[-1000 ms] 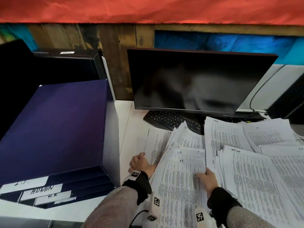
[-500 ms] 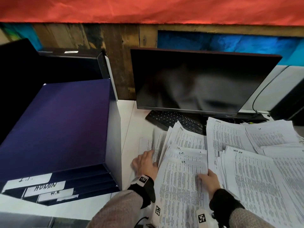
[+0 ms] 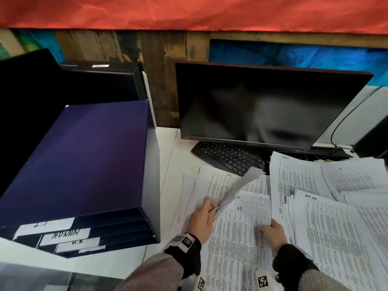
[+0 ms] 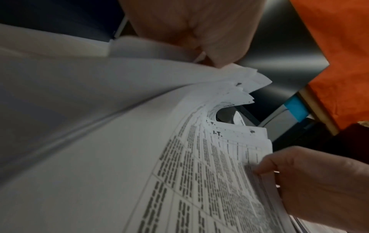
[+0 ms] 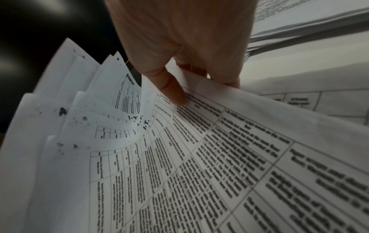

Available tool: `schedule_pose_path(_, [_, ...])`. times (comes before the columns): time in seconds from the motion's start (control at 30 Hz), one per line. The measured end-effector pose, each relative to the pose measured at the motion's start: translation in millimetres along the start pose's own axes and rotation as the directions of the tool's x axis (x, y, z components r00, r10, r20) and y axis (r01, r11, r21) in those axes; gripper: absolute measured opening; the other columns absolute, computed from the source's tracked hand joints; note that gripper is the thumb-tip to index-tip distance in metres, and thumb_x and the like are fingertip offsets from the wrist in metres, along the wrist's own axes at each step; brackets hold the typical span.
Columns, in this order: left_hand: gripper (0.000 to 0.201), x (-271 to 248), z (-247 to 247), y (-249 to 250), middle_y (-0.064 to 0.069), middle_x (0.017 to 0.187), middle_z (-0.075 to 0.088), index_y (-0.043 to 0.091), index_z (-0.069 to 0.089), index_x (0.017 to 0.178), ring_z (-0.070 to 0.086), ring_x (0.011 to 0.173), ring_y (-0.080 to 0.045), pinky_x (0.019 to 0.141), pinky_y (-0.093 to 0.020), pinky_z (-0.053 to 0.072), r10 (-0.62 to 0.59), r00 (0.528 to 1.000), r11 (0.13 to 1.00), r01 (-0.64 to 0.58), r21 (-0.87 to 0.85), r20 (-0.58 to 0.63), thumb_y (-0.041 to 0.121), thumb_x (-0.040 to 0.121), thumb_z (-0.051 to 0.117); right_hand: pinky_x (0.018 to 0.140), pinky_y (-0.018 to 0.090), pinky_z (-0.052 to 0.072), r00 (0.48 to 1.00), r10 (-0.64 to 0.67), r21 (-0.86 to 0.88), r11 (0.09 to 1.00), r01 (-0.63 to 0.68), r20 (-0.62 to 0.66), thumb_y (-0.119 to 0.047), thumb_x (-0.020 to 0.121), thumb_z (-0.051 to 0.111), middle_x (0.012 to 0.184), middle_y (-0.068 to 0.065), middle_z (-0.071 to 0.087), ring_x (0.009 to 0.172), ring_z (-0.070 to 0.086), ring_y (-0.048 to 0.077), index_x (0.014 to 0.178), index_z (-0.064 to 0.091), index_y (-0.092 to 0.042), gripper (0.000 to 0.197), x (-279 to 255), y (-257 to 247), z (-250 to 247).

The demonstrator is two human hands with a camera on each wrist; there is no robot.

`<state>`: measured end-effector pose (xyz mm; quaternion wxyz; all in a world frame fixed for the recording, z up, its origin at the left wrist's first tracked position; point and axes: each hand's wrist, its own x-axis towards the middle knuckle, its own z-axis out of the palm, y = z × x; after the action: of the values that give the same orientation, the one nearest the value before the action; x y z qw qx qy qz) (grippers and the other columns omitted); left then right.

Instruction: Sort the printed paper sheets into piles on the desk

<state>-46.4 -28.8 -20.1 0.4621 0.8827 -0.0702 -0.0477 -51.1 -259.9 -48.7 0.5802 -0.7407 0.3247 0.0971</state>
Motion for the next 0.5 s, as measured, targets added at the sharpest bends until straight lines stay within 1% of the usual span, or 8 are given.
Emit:
schedule_pose_path(0.07, [0.021, -1, 2, 2, 0.006, 0.097, 0.066, 0.031, 0.048, 0.110, 0.062, 0.078, -0.012, 0.067, -0.025, 0.051, 0.007, 1.000, 1.000, -0.007, -0.001, 0.009, 0.016, 0.095, 0.046, 0.089, 0.051, 0.050, 1.000, 0.000, -0.007, 1.000, 0.000, -0.012, 0.005, 0.080, 0.055, 0.089, 0.019, 0.069, 0.087, 0.062, 0.036, 0.085, 0.063, -0.007, 0.015, -1, -1, 0])
schedule_pose_path(0.13, [0.022, 3, 1, 0, 0.004, 0.096, 0.063, 0.021, 0.060, 0.111, 0.059, 0.083, -0.013, 0.074, -0.026, 0.048, -0.009, 1.000, 0.999, 0.010, 0.050, -0.018, 0.014, 0.092, 0.051, 0.087, 0.050, 0.049, 1.000, -0.004, -0.003, 1.000, 0.004, -0.018, 0.005, 0.080, 0.055, 0.087, 0.019, 0.068, 0.084, 0.061, 0.034, 0.082, 0.062, -0.005, 0.013, -2, -2, 0])
schedule_pose_path(0.17, [0.021, 6, 1, -3, 0.000, 0.101, 0.060, 0.017, 0.063, 0.111, 0.057, 0.089, -0.016, 0.081, -0.029, 0.047, -0.046, 0.998, 0.994, 0.049, 0.100, -0.030, 0.015, 0.091, 0.054, 0.086, 0.050, 0.049, 1.000, -0.006, -0.006, 1.000, 0.006, -0.020, 0.006, 0.080, 0.055, 0.085, 0.017, 0.067, 0.083, 0.060, 0.033, 0.081, 0.061, -0.005, 0.012, -3, -3, 0])
schedule_pose_path(0.2, [0.025, 10, -2, -7, -0.005, 0.113, 0.056, 0.015, 0.064, 0.114, 0.055, 0.103, -0.019, 0.093, -0.033, 0.044, -0.125, 0.992, 0.981, 0.129, 0.146, -0.032, 0.019, 0.090, 0.057, 0.086, 0.049, 0.049, 1.000, -0.009, -0.007, 1.000, 0.009, -0.020, 0.006, 0.080, 0.054, 0.083, 0.016, 0.067, 0.082, 0.059, 0.032, 0.080, 0.061, -0.005, 0.013, -4, -4, 0])
schedule_pose_path(0.27, [0.039, 17, -7, -14, -0.010, 0.143, 0.037, 0.021, 0.058, 0.127, 0.037, 0.132, -0.025, 0.112, -0.036, 0.029, -0.342, 0.940, 0.924, 0.336, 0.181, 0.002, 0.030, 0.090, 0.059, 0.087, 0.049, 0.049, 1.000, -0.005, 0.000, 1.000, 0.005, -0.013, 0.006, 0.081, 0.055, 0.083, 0.014, 0.066, 0.084, 0.060, 0.033, 0.081, 0.061, -0.005, 0.013, -4, -4, 1])
schedule_pose_path(0.3, [0.044, 20, -9, -17, -0.009, 0.151, 0.027, 0.024, 0.054, 0.132, 0.028, 0.139, -0.026, 0.115, -0.037, 0.024, -0.415, 0.909, 0.897, 0.405, 0.180, 0.026, 0.036, 0.089, 0.059, 0.088, 0.049, 0.050, 1.000, -0.003, 0.000, 1.000, 0.003, -0.011, 0.005, 0.081, 0.055, 0.083, 0.014, 0.067, 0.085, 0.061, 0.034, 0.083, 0.061, -0.006, 0.013, -4, -3, 0])
schedule_pose_path(0.37, [0.051, 24, -10, -19, -0.007, 0.155, 0.019, 0.029, 0.050, 0.135, 0.019, 0.142, -0.028, 0.116, -0.041, 0.021, -0.473, 0.879, 0.872, 0.457, 0.175, 0.060, 0.043, 0.088, 0.060, 0.089, 0.051, 0.050, 1.000, 0.001, -0.014, 1.000, -0.001, -0.014, 0.004, 0.081, 0.056, 0.086, 0.016, 0.068, 0.088, 0.062, 0.036, 0.084, 0.062, -0.006, 0.011, -2, -2, 0])
schedule_pose_path(0.5, [0.053, 26, -11, -17, -0.001, 0.149, 0.025, 0.030, 0.053, 0.131, 0.022, 0.137, -0.026, 0.113, -0.045, 0.024, -0.511, 0.858, 0.847, 0.493, 0.198, 0.050, 0.052, 0.083, 0.061, 0.089, 0.054, 0.050, 1.000, 0.002, -0.027, 1.000, -0.003, -0.015, 0.003, 0.081, 0.055, 0.085, 0.016, 0.067, 0.085, 0.060, 0.035, 0.084, 0.061, -0.005, 0.010, -2, -2, 0])
